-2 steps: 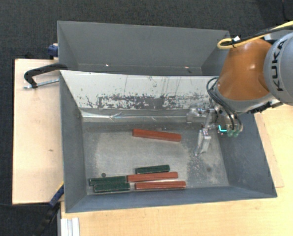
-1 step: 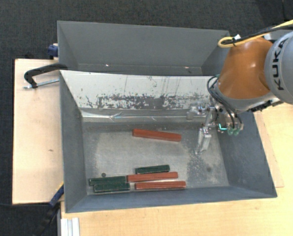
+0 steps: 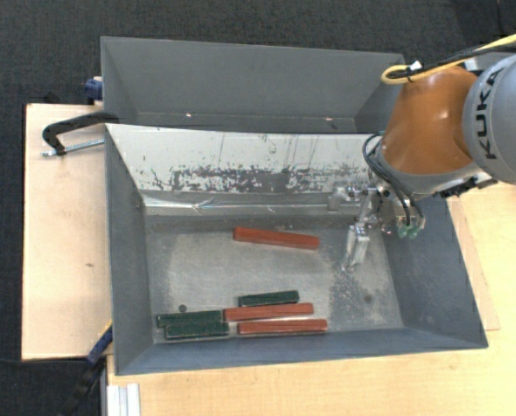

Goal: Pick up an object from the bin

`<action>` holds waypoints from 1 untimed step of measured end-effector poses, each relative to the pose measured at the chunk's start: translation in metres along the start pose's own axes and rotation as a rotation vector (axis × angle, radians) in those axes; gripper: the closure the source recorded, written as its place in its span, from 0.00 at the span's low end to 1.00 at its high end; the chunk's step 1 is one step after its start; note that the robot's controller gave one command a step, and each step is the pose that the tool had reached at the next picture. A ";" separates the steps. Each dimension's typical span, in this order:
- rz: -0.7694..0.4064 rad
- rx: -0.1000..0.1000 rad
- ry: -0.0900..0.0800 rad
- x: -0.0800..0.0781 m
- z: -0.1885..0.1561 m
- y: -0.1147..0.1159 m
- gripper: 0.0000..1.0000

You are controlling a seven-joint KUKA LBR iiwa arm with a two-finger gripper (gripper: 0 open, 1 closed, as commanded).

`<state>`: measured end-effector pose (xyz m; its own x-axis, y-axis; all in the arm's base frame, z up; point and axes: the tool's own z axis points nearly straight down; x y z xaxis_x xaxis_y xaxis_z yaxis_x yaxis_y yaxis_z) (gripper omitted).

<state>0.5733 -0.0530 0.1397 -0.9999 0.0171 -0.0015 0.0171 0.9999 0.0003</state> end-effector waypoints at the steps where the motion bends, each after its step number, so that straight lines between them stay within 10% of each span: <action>1: 0.088 0.000 -0.002 -0.027 0.064 0.022 0.00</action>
Offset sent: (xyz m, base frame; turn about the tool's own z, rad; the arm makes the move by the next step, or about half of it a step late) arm 0.0153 0.0594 -0.0697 0.0657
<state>0.6003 -0.0317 0.0755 -0.9945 0.1047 -0.0039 0.1047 0.9945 0.0008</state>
